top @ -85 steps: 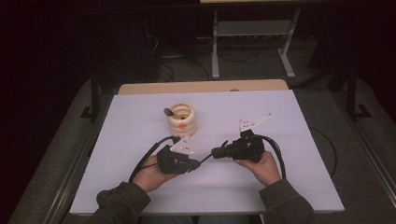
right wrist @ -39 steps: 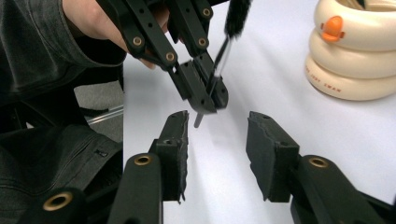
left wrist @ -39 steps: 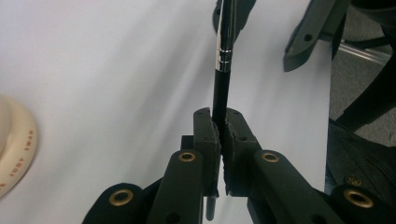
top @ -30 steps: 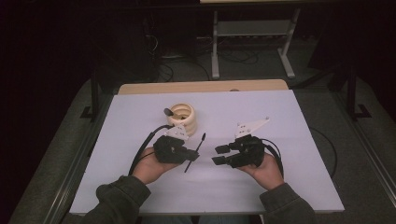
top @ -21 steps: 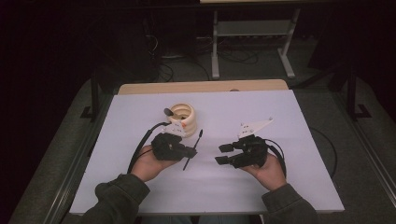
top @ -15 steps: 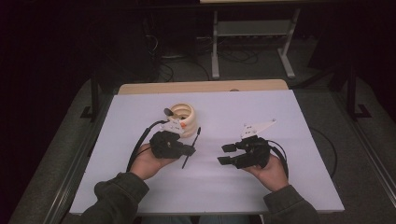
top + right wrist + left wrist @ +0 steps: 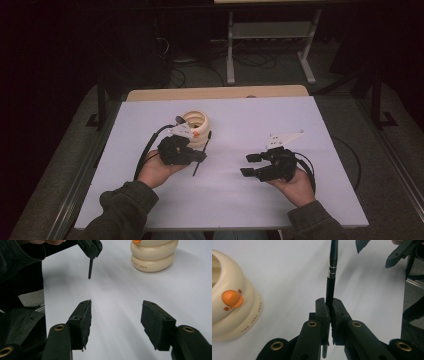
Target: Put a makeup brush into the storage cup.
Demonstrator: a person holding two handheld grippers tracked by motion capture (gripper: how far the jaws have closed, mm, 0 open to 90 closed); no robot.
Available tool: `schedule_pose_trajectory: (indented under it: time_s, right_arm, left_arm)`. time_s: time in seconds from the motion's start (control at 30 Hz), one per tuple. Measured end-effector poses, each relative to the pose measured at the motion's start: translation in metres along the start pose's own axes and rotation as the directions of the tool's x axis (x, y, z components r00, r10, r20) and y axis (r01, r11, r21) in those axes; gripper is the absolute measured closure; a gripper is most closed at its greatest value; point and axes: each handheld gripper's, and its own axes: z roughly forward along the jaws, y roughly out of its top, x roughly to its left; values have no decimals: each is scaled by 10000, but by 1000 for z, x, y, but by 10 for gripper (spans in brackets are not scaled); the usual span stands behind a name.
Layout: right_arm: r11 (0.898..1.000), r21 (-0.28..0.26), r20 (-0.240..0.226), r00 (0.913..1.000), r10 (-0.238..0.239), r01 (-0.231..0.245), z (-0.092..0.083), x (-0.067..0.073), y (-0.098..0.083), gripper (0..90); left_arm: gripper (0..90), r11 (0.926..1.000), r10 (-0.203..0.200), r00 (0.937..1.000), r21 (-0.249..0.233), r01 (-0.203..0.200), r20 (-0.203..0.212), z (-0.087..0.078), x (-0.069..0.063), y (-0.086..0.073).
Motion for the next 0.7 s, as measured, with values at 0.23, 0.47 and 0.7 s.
schedule_pose_trajectory:
  time_s: [0.23,0.47,0.7]
  right_arm:
    - [9999,-56,274,9995,152,-151,-5,-3,-6,379]
    - [9998,-11,492,9986,175,-175,-9,-3,-10,365]
    - [9999,-22,635,9979,153,-152,-13,-3,-14,356]
  left_arm:
    - [854,9998,-194,9998,-103,193,-81,-3,7,2]
    - [854,9995,-252,9996,-199,250,-142,-5,12,5]
    - [854,9989,-374,9991,-293,367,-221,-8,16,8]
